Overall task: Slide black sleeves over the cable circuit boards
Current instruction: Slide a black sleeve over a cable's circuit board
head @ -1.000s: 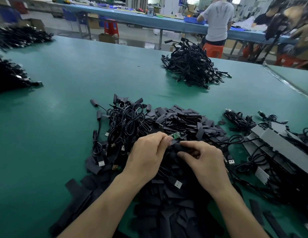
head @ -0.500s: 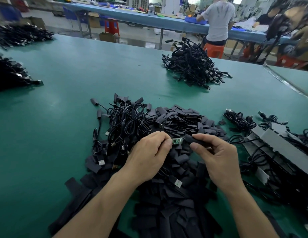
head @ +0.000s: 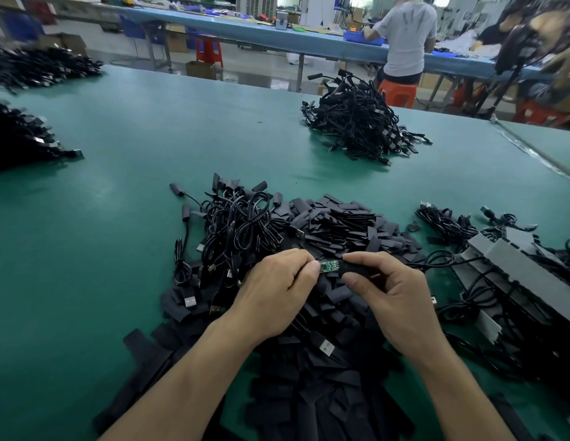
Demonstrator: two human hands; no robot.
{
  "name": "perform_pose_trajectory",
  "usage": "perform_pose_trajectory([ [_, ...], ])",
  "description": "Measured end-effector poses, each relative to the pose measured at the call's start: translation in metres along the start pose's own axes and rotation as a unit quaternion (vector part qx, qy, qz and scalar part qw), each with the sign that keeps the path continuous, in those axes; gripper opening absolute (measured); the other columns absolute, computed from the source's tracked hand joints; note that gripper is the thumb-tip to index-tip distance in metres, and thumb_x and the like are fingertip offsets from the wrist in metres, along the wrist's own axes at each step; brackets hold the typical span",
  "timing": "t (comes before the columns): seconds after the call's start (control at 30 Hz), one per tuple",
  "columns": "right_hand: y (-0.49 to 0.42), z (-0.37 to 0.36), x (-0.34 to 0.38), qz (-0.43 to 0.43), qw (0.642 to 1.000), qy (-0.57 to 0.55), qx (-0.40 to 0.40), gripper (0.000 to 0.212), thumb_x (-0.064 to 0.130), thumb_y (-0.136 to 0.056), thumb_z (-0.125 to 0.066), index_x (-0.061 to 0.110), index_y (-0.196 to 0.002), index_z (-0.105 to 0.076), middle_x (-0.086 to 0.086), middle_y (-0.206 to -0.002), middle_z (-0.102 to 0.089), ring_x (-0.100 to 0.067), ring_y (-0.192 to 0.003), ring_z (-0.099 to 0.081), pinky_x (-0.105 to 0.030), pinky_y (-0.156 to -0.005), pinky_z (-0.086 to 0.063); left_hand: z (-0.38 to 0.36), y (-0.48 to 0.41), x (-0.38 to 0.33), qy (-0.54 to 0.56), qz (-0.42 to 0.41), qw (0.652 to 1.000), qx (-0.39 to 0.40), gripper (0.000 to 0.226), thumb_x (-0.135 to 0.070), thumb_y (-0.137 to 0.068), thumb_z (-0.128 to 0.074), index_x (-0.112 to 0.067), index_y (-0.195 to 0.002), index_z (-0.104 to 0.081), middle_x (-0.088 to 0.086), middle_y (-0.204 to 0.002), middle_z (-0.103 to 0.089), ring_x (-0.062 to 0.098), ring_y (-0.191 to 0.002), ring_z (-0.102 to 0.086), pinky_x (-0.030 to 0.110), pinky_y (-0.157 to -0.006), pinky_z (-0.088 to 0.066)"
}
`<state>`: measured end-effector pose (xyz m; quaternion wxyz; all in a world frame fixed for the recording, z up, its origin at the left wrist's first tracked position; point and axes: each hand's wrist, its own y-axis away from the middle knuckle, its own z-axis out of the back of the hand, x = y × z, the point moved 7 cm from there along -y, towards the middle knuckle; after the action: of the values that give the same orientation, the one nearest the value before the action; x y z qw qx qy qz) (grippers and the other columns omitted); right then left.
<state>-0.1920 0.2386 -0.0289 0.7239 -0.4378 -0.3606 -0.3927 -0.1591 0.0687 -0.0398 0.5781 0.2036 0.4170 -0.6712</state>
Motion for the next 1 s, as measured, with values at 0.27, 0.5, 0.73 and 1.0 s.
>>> perform_pose_trajectory([
  [0.27, 0.000, 0.005, 0.003, -0.009, 0.998, -0.047, -0.030, 0.021, 0.023, -0.077, -0.074, 0.031, -0.097, -0.072, 0.011, -0.089, -0.075, -0.003, -0.079, -0.069, -0.013, -0.072, -0.051, 0.000, 0.000, -0.001, 0.001, -0.004, 1.000, 0.002, 0.030, -0.039, -0.097, -0.039, -0.034, -0.069, -0.045, -0.012, -0.067, -0.050, 0.008, -0.065, -0.050, 0.031, -0.059, -0.039],
  [0.5, -0.001, 0.007, 0.004, 0.001, 0.996, -0.073, -0.041, 0.020, 0.016, -0.076, -0.074, 0.027, -0.093, -0.073, 0.013, -0.088, -0.075, 0.001, -0.081, -0.069, -0.010, -0.073, -0.050, 0.001, 0.001, -0.001, 0.003, -0.005, 1.000, 0.006, 0.030, -0.038, -0.097, -0.040, -0.034, -0.067, -0.044, -0.014, -0.066, -0.049, 0.006, -0.063, -0.048, 0.026, -0.059, -0.035],
  [0.73, 0.000, -0.002, -0.003, -0.029, 0.997, -0.075, 0.018, 0.024, 0.013, -0.080, -0.074, 0.027, -0.100, -0.072, 0.006, -0.092, -0.075, -0.012, -0.084, -0.071, -0.019, -0.076, -0.055, 0.000, 0.002, -0.003, 0.008, -0.010, 1.000, 0.015, 0.032, -0.038, -0.097, -0.043, -0.038, -0.065, -0.044, -0.023, -0.071, -0.054, 0.002, -0.063, -0.050, 0.019, -0.057, -0.031],
  [1.0, -0.001, 0.008, -0.002, -0.026, 0.998, -0.063, -0.005, 0.018, 0.018, -0.078, -0.072, 0.026, -0.094, -0.073, 0.013, -0.087, -0.075, 0.000, -0.078, -0.068, -0.010, -0.071, -0.050, 0.001, 0.002, -0.002, 0.038, -0.004, 0.999, 0.007, 0.030, -0.039, -0.097, -0.041, -0.034, -0.067, -0.045, -0.014, -0.066, -0.049, 0.006, -0.063, -0.048, 0.030, -0.060, -0.038],
])
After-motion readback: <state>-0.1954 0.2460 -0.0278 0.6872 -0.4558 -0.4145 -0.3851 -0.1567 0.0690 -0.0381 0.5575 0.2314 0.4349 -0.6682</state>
